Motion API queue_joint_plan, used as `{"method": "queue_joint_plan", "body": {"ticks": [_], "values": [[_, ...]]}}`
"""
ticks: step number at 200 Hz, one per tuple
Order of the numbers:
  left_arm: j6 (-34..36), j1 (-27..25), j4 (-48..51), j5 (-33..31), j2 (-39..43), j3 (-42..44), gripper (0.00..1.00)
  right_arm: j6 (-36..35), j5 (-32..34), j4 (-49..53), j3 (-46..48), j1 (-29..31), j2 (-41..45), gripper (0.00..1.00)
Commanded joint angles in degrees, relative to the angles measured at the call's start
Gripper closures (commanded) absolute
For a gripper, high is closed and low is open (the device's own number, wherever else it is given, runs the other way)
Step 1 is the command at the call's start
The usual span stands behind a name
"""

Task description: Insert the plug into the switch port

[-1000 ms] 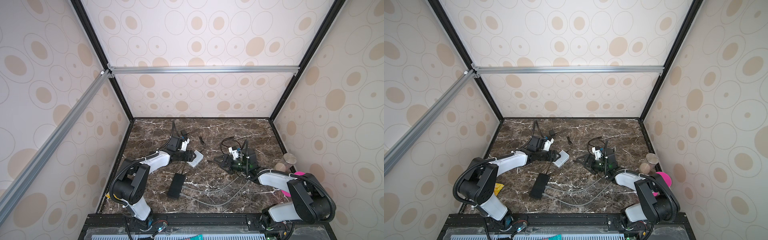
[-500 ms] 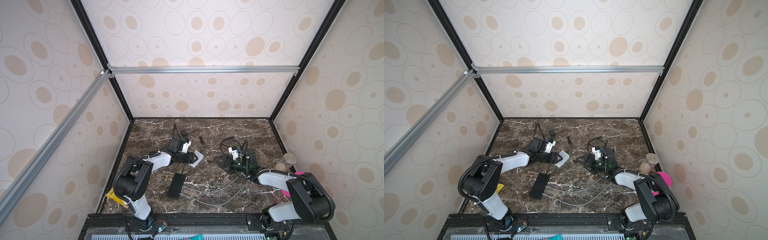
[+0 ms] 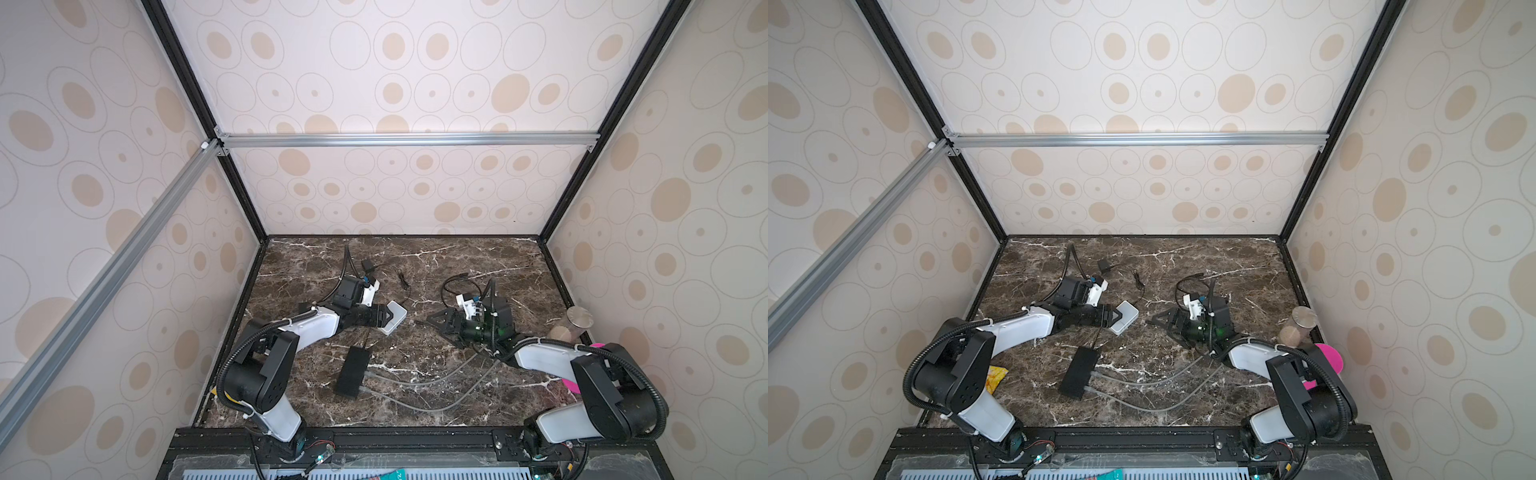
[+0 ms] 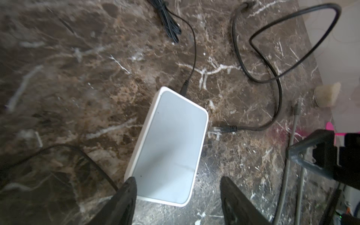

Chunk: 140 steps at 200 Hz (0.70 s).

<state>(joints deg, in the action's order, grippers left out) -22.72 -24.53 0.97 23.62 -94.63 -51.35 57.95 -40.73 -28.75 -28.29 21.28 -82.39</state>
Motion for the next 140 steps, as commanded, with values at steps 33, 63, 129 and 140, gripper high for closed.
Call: {"method": "queue_joint_plan", "body": {"ticks": [33, 63, 129, 140], "values": [[1.5, -0.3, 3.8, -3.6, -7.1, -7.4, 0.32, 1.2, -1.0, -1.7, -1.2, 0.4, -1.2, 0.0], [1.5, -0.3, 4.9, -1.0, -10.6, -9.3, 0.32, 1.2, -1.3, -1.7, -1.2, 0.3, -1.4, 0.0], [2.1, -0.2, 1.8, 9.0, -9.9, -6.1, 0.32, 1.7, -1.7, -2.5, -1.5, 0.4, -2.7, 0.0], [2.1, -0.2, 1.8, 9.4, -9.5, -5.6, 0.31, 1.7, -1.8, -2.5, -1.5, 0.4, -2.9, 0.0]]}}
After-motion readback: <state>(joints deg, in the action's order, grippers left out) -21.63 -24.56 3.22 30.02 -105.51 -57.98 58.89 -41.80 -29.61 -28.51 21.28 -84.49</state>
